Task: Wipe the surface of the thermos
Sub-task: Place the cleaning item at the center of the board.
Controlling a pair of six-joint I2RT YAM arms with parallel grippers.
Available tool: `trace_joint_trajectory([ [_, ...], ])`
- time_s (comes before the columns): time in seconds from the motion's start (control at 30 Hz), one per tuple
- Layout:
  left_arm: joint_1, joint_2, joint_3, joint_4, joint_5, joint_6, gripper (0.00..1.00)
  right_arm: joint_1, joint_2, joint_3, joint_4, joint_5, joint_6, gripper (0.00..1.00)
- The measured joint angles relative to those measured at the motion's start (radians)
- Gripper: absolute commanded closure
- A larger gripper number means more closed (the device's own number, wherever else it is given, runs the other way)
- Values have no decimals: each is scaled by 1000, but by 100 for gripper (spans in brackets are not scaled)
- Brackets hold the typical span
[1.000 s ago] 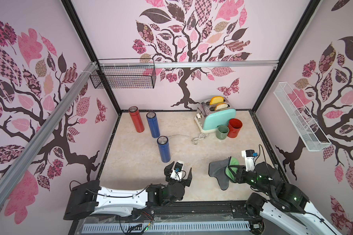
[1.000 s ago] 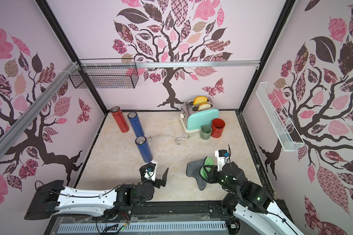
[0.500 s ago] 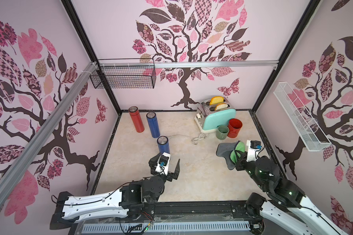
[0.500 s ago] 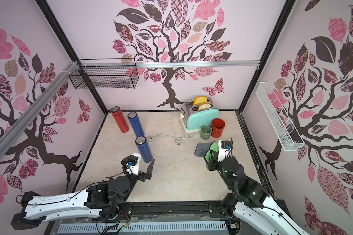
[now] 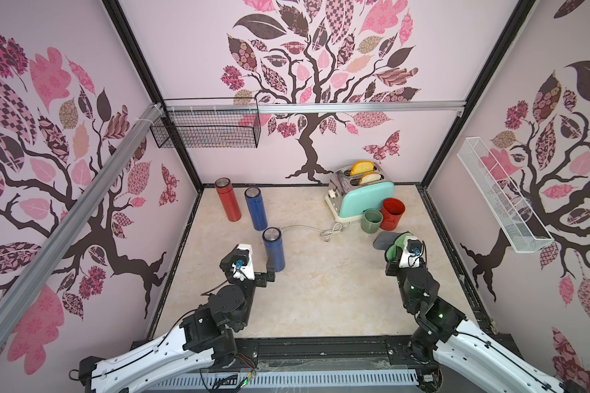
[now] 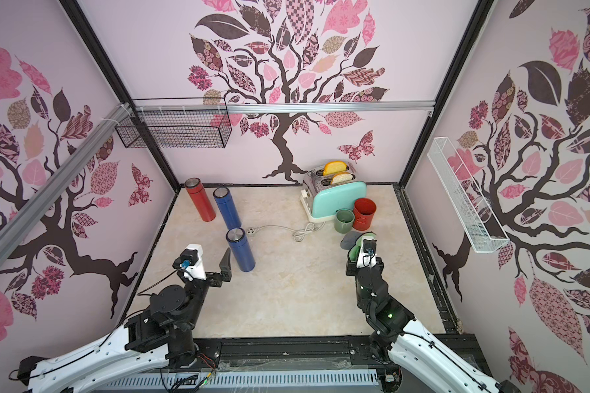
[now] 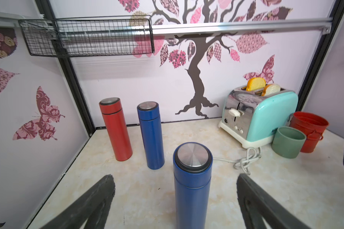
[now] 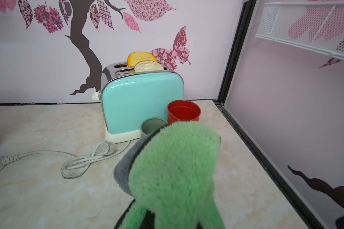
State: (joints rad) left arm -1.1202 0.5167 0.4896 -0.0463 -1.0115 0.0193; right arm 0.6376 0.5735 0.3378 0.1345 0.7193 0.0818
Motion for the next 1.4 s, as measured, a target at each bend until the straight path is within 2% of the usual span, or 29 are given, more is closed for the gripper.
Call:
trace_joint_trajectory([
  [0.07, 22, 52, 0, -3, 27, -13, 2, -35, 86, 31, -5, -75, 38, 100],
  [0.13, 42, 87, 0, -16, 53, -27, 2, -45, 159, 56, -8, -144, 75, 87],
  [0.3, 56, 77, 0, -21, 83, -47, 2, -45, 254, 71, -2, -272, 145, 66],
  [0.33, 56, 73, 0, -21, 85, -49, 2, -45, 275, 75, -2, -288, 152, 59],
  [0.43, 56, 58, 0, -24, 90, -52, 2, -45, 329, 82, -4, -343, 181, 5],
  [0.47, 56, 52, 0, -25, 90, -53, 2, -45, 335, 85, -14, -357, 184, 1],
  [0.63, 56, 46, 0, -30, 93, -58, 2, -47, 314, 160, -128, -381, 192, 1],
  [0.8, 57, 67, 0, -29, 100, -59, 2, -58, 200, 223, -231, -386, 183, 1],
  [0.87, 58, 76, 0, -30, 102, -62, 2, -82, 187, 267, -296, -435, 180, 1],
  [0.93, 59, 83, 0, -30, 105, -64, 2, -131, 211, 325, -366, -550, 176, 1],
  [0.97, 60, 85, 0, -30, 108, -65, 2, -169, 242, 365, -410, -646, 172, 1],
  [1.07, 60, 89, 0, -30, 113, -66, 2, -238, 417, 491, -523, -904, 156, 1],
  [1.13, 60, 89, 0, -30, 116, -67, 2, -246, 533, 547, -582, -1033, 153, 1],
  [1.2, 61, 89, 0, -33, 118, -70, 2, -246, 579, 552, -626, -1136, 163, 1],
  [1.3, 62, 86, 0, -40, 120, -72, 2, -245, 550, 582, -746, -1133, 162, 0],
  [1.4, 62, 81, 0, -44, 120, -72, 2, -246, 527, 689, -876, -952, 147, 0],
])
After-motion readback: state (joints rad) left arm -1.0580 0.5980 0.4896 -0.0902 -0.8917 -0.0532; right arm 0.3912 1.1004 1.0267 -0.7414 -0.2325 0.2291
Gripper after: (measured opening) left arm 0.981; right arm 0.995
